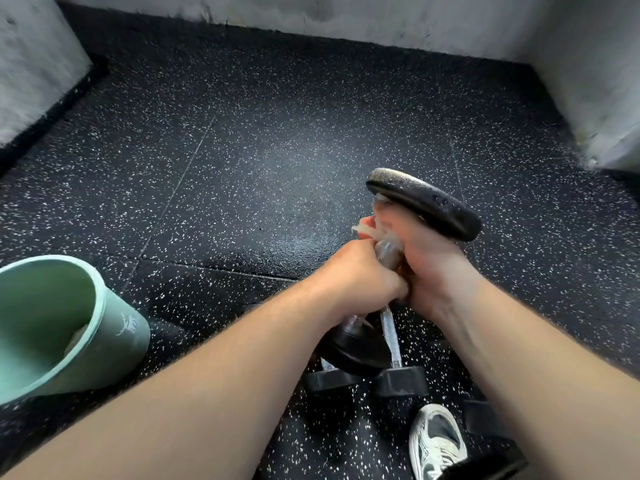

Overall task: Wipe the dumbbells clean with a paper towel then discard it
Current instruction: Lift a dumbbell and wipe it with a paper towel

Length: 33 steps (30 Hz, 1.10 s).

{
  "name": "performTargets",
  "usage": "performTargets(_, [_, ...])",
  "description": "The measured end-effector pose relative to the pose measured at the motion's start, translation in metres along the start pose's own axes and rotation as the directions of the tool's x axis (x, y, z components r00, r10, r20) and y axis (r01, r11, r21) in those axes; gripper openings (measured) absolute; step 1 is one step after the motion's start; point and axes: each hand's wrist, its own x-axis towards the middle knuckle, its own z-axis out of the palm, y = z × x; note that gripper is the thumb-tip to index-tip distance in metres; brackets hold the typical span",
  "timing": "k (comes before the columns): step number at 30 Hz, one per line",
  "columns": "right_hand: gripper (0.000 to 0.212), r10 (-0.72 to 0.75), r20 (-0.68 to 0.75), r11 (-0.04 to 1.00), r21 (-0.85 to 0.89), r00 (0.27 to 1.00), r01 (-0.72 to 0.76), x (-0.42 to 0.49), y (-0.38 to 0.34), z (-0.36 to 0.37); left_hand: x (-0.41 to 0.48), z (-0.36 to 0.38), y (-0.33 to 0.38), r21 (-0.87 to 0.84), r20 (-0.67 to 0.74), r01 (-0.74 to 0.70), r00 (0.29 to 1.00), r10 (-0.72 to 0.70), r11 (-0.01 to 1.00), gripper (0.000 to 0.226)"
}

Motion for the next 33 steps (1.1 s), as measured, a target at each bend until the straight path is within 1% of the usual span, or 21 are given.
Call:
performTargets(2, [0.024, -0.004, 0.101, 1.0, 0.024, 0.995, 0.001, -0.001, -0.001, -0.004, -0.003, -0.002, 0.003, -0.097, 0.059, 0.017, 0.998, -0.011, 0.995, 0.008])
performTargets(3, [0.024, -0.01, 0.161, 1.0, 0.022, 0.987, 0.007, -0.004, -0.002, -0.005, -0.005, -0.003, 0.004, -0.142, 0.092, 0.026, 0.996, -0.012, 0.989, 0.005])
performTargets(6, [0.027, -0.034, 0.275, 0.999, 0.024, 0.961, 0.028, -0.008, -0.003, -0.009, -0.012, -0.009, 0.007, -0.213, 0.178, 0.025, 0.984, 0.013, 0.977, 0.015])
performTargets(9, [0.03, -0.044, 0.312, 0.999, 0.023, 0.949, 0.039, -0.012, -0.005, -0.011, -0.016, -0.011, 0.008, -0.25, 0.199, 0.003, 0.979, 0.048, 0.968, 0.018])
performTargets(11, [0.053, -0.016, 0.298, 1.0, -0.019, 0.954, 0.023, -0.014, -0.005, -0.01, -0.017, -0.008, 0.008, -0.285, 0.168, -0.001, 0.985, 0.051, 0.959, 0.02])
performTargets(12, [0.054, -0.006, 0.284, 0.999, -0.049, 0.959, 0.021, -0.013, -0.005, -0.01, -0.016, -0.006, 0.007, -0.307, 0.147, -0.008, 0.988, 0.055, 0.952, 0.021])
performTargets(14, [0.038, -0.003, 0.267, 0.997, -0.076, 0.964, 0.024, -0.012, -0.004, -0.01, -0.014, -0.002, 0.007, -0.323, 0.106, -0.013, 0.993, 0.049, 0.946, 0.021])
performTargets(15, [0.034, 0.001, 0.262, 0.996, -0.083, 0.965, 0.022, -0.012, -0.004, -0.01, -0.012, 0.0, 0.006, -0.319, 0.091, -0.006, 0.995, 0.036, 0.948, 0.019])
performTargets(18, [0.047, -0.03, 0.294, 0.998, -0.045, 0.955, 0.045, -0.01, -0.001, -0.013, -0.009, 0.002, 0.007, -0.348, 0.049, 0.022, 0.999, -0.005, 0.937, 0.006])
performTargets(19, [0.049, -0.046, 0.336, 0.998, -0.026, 0.941, 0.058, -0.011, -0.002, -0.014, -0.008, 0.002, 0.006, -0.364, 0.027, 0.016, 1.0, -0.006, 0.931, 0.008])
performTargets(21, [0.05, -0.068, 0.405, 0.997, -0.008, 0.912, 0.078, -0.012, -0.002, -0.018, -0.005, 0.002, 0.005, -0.391, -0.027, 0.006, 0.999, -0.018, 0.92, 0.022])
performTargets(23, [0.046, -0.088, 0.361, 0.995, -0.016, 0.928, 0.1, -0.012, 0.0, -0.019, -0.001, 0.001, 0.002, -0.388, -0.07, -0.004, 0.997, -0.025, 0.922, 0.024])
performTargets(25, [0.026, -0.14, 0.233, 0.987, -0.042, 0.962, 0.154, -0.01, 0.003, -0.019, 0.004, -0.001, -0.002, -0.32, -0.105, 0.027, 0.992, -0.064, 0.947, 0.016])
performTargets(26, [0.021, -0.159, 0.158, 0.984, -0.06, 0.975, 0.17, -0.009, 0.004, -0.019, 0.007, -0.001, -0.005, -0.282, -0.123, 0.042, 0.989, -0.079, 0.959, 0.019])
performTargets(28, [0.025, -0.199, 0.055, 0.973, -0.104, 0.978, 0.204, -0.008, 0.005, -0.017, 0.012, 0.0, -0.01, -0.237, -0.154, 0.056, 0.984, -0.094, 0.97, 0.025])
performTargets(30, [0.025, -0.219, -0.006, 0.97, -0.109, 0.976, 0.217, -0.01, 0.005, -0.014, 0.012, 0.002, -0.011, -0.179, -0.162, 0.064, 0.982, -0.094, 0.982, 0.03])
performTargets(32, [0.024, -0.211, -0.01, 0.975, -0.073, 0.977, 0.21, -0.011, 0.004, -0.012, 0.01, 0.003, -0.009, -0.145, -0.161, 0.054, 0.984, -0.078, 0.988, 0.029])
performTargets(33, [0.029, -0.188, 0.015, 0.982, -0.031, 0.982, 0.188, -0.012, 0.003, -0.011, 0.01, 0.002, -0.008, -0.144, -0.164, 0.043, 0.984, -0.066, 0.989, 0.026])
